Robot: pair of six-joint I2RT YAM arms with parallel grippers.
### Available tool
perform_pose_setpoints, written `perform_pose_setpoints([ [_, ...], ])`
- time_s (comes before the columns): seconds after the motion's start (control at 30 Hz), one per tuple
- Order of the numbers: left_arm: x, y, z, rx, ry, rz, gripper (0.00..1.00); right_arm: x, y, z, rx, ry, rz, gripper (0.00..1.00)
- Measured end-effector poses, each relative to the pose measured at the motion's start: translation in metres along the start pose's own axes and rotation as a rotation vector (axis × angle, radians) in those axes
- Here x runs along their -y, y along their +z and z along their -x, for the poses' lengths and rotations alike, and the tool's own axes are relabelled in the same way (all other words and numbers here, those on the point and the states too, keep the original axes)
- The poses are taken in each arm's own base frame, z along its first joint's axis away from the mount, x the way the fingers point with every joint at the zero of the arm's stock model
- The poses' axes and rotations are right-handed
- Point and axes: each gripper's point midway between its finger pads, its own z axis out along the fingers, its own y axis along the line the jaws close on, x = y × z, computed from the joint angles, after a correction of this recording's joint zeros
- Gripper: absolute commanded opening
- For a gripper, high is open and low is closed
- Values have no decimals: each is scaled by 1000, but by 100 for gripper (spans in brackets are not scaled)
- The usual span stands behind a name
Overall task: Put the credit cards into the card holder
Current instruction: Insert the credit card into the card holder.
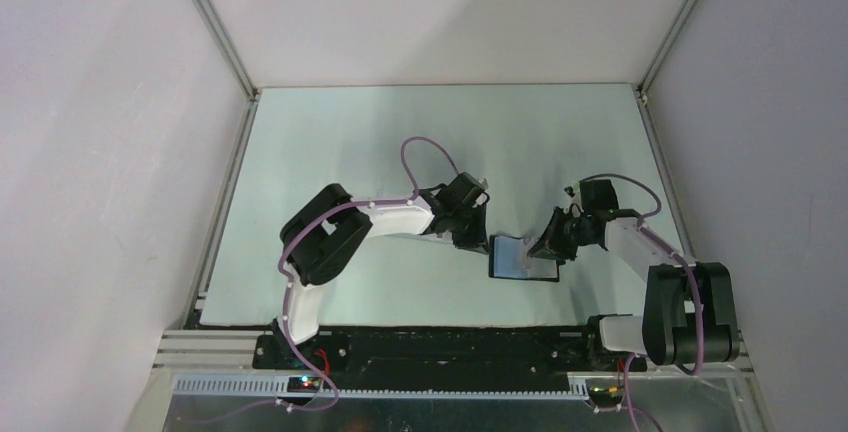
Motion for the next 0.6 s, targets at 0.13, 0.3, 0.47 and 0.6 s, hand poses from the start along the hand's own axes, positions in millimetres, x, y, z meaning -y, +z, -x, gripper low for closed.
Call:
perform_pose_setpoints([
  [0.13,1,0,0,-2,0,-1,2,-2,-1,-1,-7,3,20,0],
  [0.3,1,0,0,-5,-1,0,2,-5,-2,-4,-23,10,41,0],
  [0.47,1,1,0,-8,-1,1,2,-3,0,-7,-46,27,45,0],
  [0.6,1,1,0,-11,-2,2,1,-1,2,-10,-71,43,49,0],
])
